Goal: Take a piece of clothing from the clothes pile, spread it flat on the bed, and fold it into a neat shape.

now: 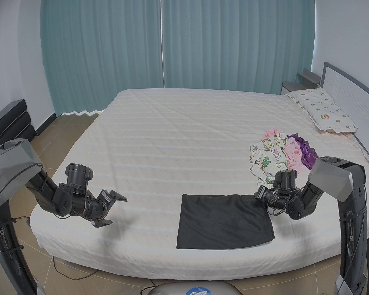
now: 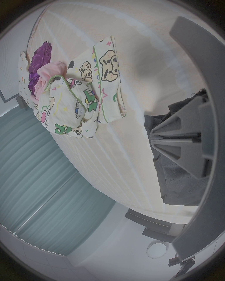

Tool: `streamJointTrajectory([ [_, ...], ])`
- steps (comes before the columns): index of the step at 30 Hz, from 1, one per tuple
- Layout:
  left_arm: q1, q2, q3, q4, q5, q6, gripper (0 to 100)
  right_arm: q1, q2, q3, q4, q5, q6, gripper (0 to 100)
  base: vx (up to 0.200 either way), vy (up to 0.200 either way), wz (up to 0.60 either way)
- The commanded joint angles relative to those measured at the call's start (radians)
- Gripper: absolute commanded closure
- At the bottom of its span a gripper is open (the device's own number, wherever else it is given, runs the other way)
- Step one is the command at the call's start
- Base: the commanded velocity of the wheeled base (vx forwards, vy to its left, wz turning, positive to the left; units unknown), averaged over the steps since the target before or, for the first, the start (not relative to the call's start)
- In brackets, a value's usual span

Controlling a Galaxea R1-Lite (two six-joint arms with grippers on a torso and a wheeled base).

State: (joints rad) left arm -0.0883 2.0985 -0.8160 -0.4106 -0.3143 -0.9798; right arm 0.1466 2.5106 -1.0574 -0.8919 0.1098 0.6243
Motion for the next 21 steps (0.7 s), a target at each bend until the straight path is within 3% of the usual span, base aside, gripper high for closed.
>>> streamJointTrajectory([
  [1, -0.001, 0.000, 0.000, 0.000, 0.000, 0.000, 0, -0.013, -0.010, 0.007, -0.002, 0.001, 0.015, 100, 0.000, 0.000, 0.00],
  [6, -0.004, 0.000, 0.000, 0.000, 0.001, 0.000, 0, -0.019, -0.019, 0.010, -0.013, 0.001, 0.063, 100, 0.000, 0.000, 0.00],
  [21, -0.004, 0.000, 0.000, 0.000, 0.001, 0.000, 0, -0.051, -0.004, 0.011, -0.012, 0.001, 0.066, 100, 0.000, 0.000, 0.00],
])
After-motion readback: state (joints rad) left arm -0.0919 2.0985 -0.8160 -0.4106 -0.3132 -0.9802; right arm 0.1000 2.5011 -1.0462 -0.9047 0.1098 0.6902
